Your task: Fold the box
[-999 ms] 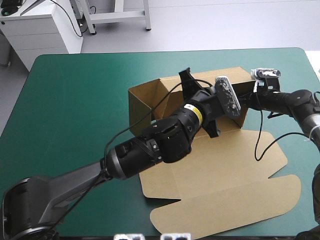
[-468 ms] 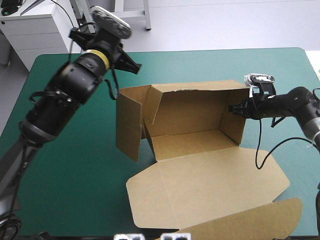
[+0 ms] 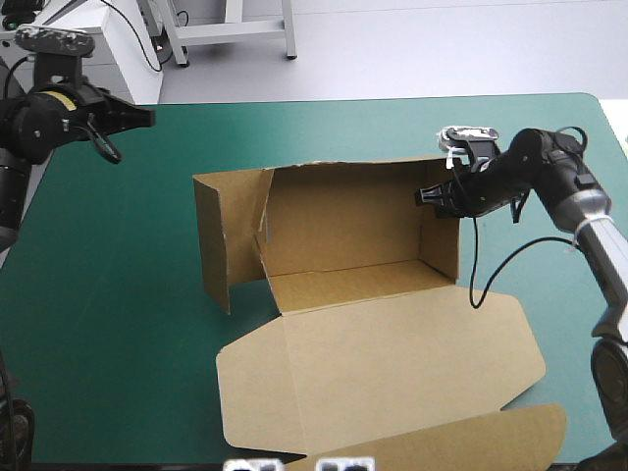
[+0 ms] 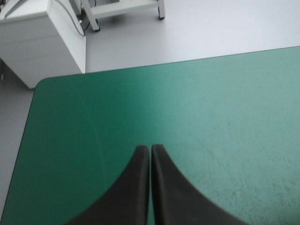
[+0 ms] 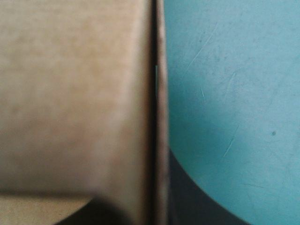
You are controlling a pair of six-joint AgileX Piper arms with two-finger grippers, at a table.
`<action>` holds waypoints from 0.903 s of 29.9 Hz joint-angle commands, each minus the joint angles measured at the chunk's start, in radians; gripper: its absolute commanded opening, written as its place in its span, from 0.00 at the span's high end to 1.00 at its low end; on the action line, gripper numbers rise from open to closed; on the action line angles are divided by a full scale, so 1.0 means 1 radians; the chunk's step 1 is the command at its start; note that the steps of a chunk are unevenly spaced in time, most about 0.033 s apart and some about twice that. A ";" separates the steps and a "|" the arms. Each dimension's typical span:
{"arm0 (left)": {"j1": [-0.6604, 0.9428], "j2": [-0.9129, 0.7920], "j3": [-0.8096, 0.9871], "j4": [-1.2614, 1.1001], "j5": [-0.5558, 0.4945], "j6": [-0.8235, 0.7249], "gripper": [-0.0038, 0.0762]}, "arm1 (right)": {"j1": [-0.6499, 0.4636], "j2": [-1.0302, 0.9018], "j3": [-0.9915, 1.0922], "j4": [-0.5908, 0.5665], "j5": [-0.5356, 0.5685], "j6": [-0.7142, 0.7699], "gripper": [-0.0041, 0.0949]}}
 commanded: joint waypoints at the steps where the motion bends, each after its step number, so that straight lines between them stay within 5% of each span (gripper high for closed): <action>1: 0.091 -0.028 -0.016 -0.111 0.018 0.055 0.96 | 0.023 0.034 -0.114 -0.004 0.059 0.066 0.96; 7: 0.191 -0.030 0.117 -0.267 0.018 0.095 0.96 | 0.046 0.187 -0.299 -0.009 0.157 0.091 0.96; 14: 0.194 -0.030 0.265 -0.278 0.012 0.153 0.96 | 0.047 0.293 -0.410 -0.034 0.104 0.124 0.93; 21: 0.194 -0.030 0.294 -0.300 0.005 0.182 0.96 | 0.047 0.341 -0.411 -0.061 0.086 0.168 0.58; 27: 0.194 -0.030 0.294 -0.304 0.010 0.182 0.96 | 0.047 0.308 -0.469 -0.109 0.145 0.165 0.55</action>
